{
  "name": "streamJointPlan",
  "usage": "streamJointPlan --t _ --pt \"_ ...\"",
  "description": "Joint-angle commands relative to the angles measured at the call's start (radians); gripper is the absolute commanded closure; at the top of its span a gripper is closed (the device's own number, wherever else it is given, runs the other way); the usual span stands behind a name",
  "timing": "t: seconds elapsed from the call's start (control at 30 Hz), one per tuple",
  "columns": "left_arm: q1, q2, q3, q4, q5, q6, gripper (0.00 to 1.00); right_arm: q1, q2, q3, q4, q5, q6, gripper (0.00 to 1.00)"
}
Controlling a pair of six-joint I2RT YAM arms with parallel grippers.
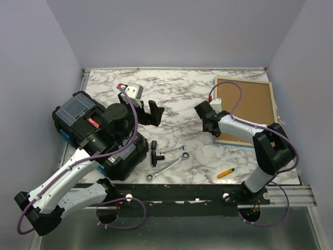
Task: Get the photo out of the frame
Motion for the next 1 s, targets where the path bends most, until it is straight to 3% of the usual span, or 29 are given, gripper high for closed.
streamJointPlan --t 0.0,0.07,0.23,0.47,0.67,0.8,0.97 --pt "0.003 -0.005 -0.014 0.022 0.028 0.008 0.05 0.001 -0.144 0.031 -0.133 -0.014 0.054 0.23" --pt "0.003 -0.004 -0.013 0.021 0.03 0.011 0.05 0.001 -0.205 0.034 -0.214 -0.093 0.127 0.17" --pt "0.003 -0.001 -0.008 0.013 0.036 0.011 0.05 0.0 -0.399 -0.103 -0.282 -0.323 0.332 0.17" --pt "0.003 0.017 -0.003 0.011 0.055 0.011 0.05 0.0 -0.602 -0.212 -0.595 -0.341 0.677 0.21" --pt "0.003 0.03 -0.002 0.008 0.06 0.011 0.05 -0.001 -0.8 -0.327 -0.708 -0.319 0.842 0.21" --pt "0.003 0.028 -0.006 0.013 0.062 0.01 0.05 -0.001 -0.809 -0.359 -0.689 -0.377 0.894 0.21" --pt "0.003 0.031 -0.001 0.007 0.063 0.011 0.05 0.001 -0.695 -0.371 -0.678 -0.373 0.908 0.23"
